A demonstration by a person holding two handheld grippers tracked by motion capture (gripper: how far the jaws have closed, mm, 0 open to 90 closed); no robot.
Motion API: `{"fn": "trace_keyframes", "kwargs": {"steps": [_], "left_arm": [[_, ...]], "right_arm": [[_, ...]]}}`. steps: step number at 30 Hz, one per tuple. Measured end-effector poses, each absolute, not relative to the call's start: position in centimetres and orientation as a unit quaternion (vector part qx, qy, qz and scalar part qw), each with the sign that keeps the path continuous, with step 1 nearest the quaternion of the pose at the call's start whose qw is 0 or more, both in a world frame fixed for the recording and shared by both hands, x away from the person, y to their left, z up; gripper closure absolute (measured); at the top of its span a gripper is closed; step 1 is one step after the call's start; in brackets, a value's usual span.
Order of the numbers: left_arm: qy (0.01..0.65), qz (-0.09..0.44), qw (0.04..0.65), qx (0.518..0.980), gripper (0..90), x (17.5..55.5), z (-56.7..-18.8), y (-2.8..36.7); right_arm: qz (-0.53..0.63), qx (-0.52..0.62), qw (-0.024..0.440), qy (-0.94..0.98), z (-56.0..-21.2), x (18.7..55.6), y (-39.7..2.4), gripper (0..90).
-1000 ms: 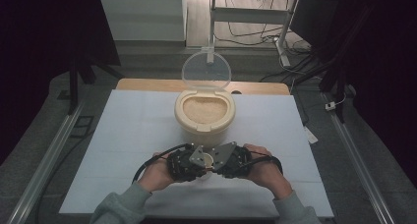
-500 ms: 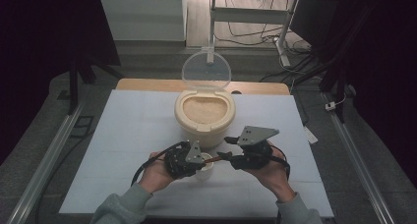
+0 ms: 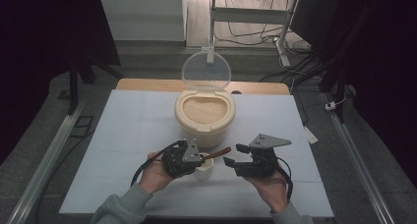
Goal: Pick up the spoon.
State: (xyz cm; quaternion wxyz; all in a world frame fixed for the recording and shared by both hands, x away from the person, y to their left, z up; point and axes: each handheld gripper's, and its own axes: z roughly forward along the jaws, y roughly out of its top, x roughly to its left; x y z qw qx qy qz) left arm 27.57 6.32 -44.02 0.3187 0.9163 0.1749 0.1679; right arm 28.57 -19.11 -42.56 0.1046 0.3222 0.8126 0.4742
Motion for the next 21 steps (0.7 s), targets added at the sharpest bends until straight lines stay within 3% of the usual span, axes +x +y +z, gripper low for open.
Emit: {"fn": "trace_keyframes", "kwargs": {"steps": [8,21], "left_arm": [[0.179,0.184,0.33,0.908,78.5,27.3,-44.0,6.2],[0.173,0.203,0.332,0.905,78.5,26.7,-44.0,5.4]], "right_arm": [[0.496,0.363,0.071,0.786,-43.7,28.4,-18.1,35.7],[0.547,0.387,0.051,0.741,-44.2,28.6,-17.8,50.6]]}}
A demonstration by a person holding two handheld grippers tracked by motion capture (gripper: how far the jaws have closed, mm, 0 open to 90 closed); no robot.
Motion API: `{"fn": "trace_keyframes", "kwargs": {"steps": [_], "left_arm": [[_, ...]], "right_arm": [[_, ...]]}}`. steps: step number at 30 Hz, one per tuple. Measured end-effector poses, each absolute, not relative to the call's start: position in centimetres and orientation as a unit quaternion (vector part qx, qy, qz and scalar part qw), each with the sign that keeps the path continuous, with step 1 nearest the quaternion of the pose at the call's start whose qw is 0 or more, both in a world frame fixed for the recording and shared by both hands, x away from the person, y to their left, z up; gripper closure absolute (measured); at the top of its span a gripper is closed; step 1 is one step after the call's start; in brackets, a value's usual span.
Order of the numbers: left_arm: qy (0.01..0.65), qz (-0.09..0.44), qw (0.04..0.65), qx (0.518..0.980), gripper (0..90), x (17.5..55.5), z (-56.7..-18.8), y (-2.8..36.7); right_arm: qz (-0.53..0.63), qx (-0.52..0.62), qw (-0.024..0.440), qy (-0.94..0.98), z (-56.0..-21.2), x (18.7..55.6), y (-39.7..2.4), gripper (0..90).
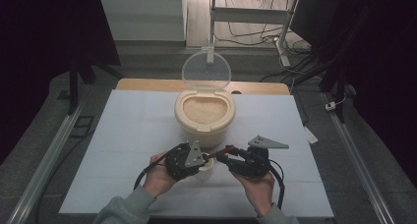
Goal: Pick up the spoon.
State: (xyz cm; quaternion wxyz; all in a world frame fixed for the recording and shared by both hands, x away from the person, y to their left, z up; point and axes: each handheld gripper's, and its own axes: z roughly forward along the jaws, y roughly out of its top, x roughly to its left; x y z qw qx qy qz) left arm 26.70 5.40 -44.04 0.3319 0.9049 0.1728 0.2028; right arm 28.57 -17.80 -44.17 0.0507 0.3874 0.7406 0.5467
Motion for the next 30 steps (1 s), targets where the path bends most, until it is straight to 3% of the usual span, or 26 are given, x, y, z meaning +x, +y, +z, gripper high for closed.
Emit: {"fn": "trace_keyframes", "kwargs": {"steps": [4,20,26,30], "left_arm": [[0.169,0.209,0.335,0.903,78.5,26.4,-43.87,5.22],[0.164,0.227,0.329,0.902,78.5,26.04,-44.06,4.83],[0.164,0.227,0.329,0.902,78.9,26.08,-44.02,4.94],[0.164,0.222,0.336,0.9,78.9,26.11,-43.88,5.16]], "right_arm": [[0.561,0.391,0.039,0.728,-44.34,28.64,-17.84,58.2],[0.602,0.39,0.006,0.696,-44.79,28.76,-18.21,72.5],[0.625,0.373,-0.027,0.685,-44.9,28.89,-18.38,81.9],[0.629,0.366,-0.027,0.685,-44.78,28.81,-18.31,82.4]]}}
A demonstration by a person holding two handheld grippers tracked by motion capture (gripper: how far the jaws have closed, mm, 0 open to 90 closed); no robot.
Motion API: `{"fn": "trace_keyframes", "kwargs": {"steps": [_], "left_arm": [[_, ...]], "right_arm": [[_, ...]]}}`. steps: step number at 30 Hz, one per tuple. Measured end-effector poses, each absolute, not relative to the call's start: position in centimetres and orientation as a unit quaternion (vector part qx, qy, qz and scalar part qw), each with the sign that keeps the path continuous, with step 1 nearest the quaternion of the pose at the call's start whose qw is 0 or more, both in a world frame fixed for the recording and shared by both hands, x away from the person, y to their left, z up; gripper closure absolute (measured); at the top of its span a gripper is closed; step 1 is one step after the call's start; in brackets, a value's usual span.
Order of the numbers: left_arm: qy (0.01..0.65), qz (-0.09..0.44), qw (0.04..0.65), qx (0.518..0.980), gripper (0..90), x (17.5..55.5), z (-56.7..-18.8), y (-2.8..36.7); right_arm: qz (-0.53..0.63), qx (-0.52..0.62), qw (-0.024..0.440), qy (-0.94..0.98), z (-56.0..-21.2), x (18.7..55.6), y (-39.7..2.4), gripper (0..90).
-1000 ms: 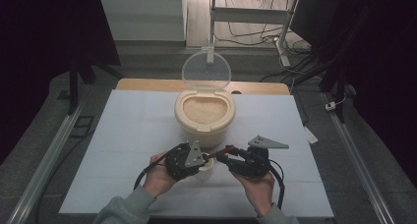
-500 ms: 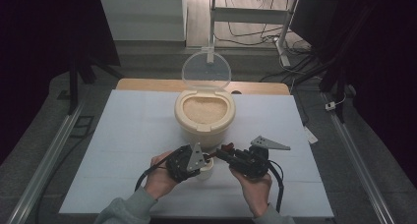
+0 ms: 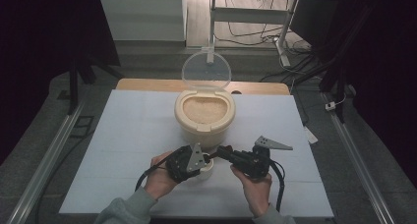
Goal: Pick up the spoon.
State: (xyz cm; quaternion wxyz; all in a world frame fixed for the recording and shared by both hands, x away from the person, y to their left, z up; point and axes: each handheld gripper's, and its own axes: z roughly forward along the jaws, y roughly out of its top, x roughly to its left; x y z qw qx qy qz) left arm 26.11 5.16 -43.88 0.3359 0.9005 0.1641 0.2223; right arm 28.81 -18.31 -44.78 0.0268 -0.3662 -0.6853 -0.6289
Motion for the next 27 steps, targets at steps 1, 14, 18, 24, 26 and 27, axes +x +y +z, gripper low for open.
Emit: {"fn": "trace_keyframes", "kwargs": {"steps": [1,14,18,24,26,27], "left_arm": [[0.164,0.22,0.339,0.9,78.9,26.1,-43.8,5.3],[0.215,0.198,0.4,0.868,49.2,26.1,-43.7,8.2],[0.241,0.19,0.412,0.858,41.2,25.9,-44.1,10.1],[0.27,0.199,0.415,0.846,36.4,25.3,-44.8,12.6],[0.279,0.201,0.417,0.841,36.1,25.0,-45.3,13.7],[0.286,0.202,0.418,0.838,35.7,24.9,-45.5,14.2]], "right_arm": [[-0.632,-0.361,0.031,-0.684,-44.8,28.9,-18.4,82.6],[-0.657,-0.348,0.021,-0.669,-44.0,29.2,-19.8,82.9],[-0.66,-0.348,0.015,-0.666,-43.7,29.4,-20.4,82.9],[-0.663,-0.345,0.012,-0.664,-43.4,29.6,-21.0,82.9],[-0.664,-0.344,0.011,-0.663,-43.4,29.7,-21.1,83.0],[-0.664,-0.343,0.011,-0.664,-43.4,29.7,-21.2,83.0]]}}
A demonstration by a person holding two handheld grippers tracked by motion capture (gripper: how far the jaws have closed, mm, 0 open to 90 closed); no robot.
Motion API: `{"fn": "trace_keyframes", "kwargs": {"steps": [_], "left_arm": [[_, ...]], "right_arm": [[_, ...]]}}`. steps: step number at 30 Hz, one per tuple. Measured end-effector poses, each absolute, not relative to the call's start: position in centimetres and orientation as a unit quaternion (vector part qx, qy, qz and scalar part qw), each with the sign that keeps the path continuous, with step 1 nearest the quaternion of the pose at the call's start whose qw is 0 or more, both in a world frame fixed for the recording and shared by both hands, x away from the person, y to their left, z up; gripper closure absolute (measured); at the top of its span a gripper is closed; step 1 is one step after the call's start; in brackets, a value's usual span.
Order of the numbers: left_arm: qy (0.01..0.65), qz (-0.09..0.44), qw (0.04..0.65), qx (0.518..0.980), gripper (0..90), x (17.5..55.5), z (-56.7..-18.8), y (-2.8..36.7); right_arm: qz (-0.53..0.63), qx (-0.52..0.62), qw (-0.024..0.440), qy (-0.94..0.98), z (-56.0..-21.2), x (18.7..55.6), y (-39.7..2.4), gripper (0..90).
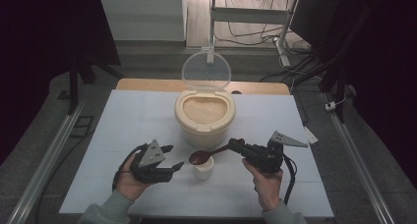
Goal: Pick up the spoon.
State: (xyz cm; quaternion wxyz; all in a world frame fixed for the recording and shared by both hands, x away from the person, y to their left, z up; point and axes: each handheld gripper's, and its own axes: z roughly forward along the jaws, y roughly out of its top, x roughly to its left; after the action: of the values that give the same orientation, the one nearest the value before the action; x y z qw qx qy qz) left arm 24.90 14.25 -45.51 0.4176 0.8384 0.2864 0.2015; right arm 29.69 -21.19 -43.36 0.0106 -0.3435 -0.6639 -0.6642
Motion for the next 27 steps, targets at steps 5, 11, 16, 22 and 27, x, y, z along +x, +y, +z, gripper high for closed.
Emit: {"fn": "trace_keyframes", "kwargs": {"steps": [5,11,16,22,27], "left_arm": [[0.326,0.189,0.412,0.83,33.9,24.4,-47.3,17.6],[0.358,0.182,0.403,0.822,33.0,24.1,-49.2,20.3],[0.37,0.18,0.402,0.818,32.5,23.8,-49.9,21.7],[0.375,0.177,0.4,0.817,30.5,23.9,-50.2,21.9],[0.381,0.168,0.401,0.816,27.8,24.0,-50.5,21.8]], "right_arm": [[-0.666,-0.347,0.009,-0.661,-43.3,29.8,-21.5,83.0],[-0.671,-0.346,0.005,-0.656,-43.2,29.9,-21.8,83.0],[-0.675,-0.343,-0.001,-0.653,-42.9,30.0,-22.2,82.9],[-0.683,-0.341,-0.008,-0.646,-42.3,29.9,-22.8,82.9],[-0.689,-0.335,-0.016,-0.642,-41.7,29.8,-23.3,83.0]]}}
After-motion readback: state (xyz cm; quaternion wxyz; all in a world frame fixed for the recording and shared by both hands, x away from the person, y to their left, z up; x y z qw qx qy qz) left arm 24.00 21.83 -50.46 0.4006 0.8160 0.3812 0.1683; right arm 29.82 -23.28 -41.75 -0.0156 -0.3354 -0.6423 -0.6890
